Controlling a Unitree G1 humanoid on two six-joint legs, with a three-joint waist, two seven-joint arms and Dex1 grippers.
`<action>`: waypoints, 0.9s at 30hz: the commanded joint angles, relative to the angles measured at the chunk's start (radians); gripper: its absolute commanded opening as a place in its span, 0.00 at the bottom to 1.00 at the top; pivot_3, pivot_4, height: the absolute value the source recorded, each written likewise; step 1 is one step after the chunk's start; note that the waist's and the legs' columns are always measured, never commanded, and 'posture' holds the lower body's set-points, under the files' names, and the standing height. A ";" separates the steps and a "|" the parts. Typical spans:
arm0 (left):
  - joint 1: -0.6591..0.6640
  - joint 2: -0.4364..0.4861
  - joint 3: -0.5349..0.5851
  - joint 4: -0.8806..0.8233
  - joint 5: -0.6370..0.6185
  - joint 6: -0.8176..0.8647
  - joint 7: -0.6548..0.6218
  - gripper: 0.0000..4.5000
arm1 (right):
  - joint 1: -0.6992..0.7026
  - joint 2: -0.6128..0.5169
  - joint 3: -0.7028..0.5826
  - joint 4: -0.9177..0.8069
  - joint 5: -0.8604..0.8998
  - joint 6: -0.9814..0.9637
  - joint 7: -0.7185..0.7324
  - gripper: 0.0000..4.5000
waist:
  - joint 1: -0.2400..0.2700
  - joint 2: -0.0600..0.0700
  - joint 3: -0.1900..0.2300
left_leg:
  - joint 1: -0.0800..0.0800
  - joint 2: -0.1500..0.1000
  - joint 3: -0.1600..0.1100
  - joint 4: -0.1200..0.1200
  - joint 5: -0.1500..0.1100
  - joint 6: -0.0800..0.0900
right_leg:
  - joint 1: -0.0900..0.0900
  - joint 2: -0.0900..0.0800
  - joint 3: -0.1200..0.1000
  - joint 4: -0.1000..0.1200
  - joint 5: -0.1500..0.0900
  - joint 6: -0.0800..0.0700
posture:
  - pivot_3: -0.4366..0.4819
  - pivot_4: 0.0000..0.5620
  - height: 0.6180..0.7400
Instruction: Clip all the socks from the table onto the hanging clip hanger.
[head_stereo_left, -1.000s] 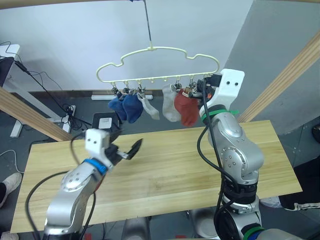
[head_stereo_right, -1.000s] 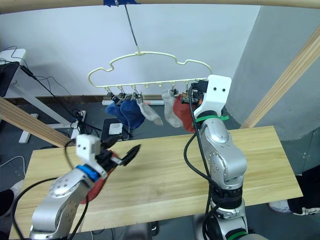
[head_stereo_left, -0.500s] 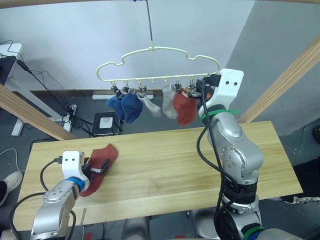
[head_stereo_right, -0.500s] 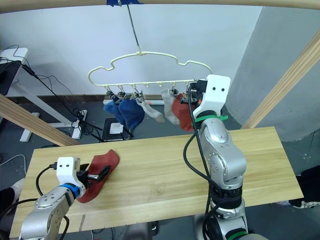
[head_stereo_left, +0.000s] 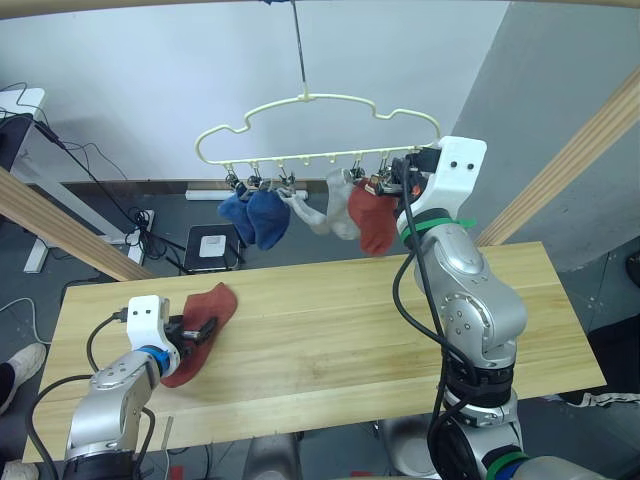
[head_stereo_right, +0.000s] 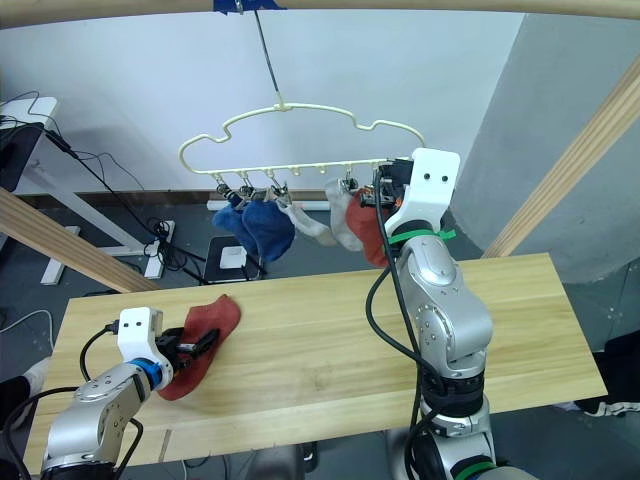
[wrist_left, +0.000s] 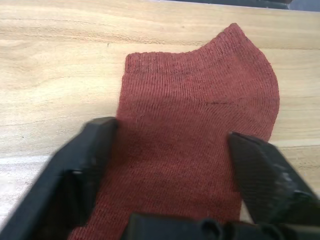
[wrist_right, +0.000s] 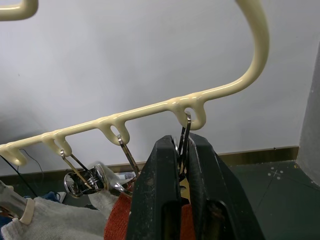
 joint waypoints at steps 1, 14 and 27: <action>0.026 -0.014 0.000 0.018 -0.013 0.045 -0.003 0.58 | -0.044 0.029 0.014 -0.045 -0.003 -0.012 -0.005 0.00 | 0.000 0.001 0.000 | 0.000 0.000 0.000 0.000 0.000 0.000 | 0.000 0.000 0.000 0.000 0.000 0.000 | 0.20 0.52 1.00; 0.044 -0.019 -0.010 -0.027 -0.046 0.007 -0.082 0.11 | -0.040 0.025 0.019 -0.048 -0.011 -0.014 -0.003 0.00 | -0.001 0.007 -0.004 | 0.000 0.000 0.000 0.000 0.000 0.000 | 0.000 0.000 0.000 0.000 0.000 0.000 | 0.20 0.52 1.00; -0.181 -0.057 -0.323 -0.389 -0.177 -0.024 -0.350 0.00 | -0.050 0.020 0.014 -0.069 -0.013 -0.001 -0.007 0.00 | -0.010 0.007 -0.005 | -0.001 -0.001 0.003 0.000 0.000 0.000 | 0.000 0.000 0.000 -0.001 0.000 0.000 | 0.17 0.50 1.00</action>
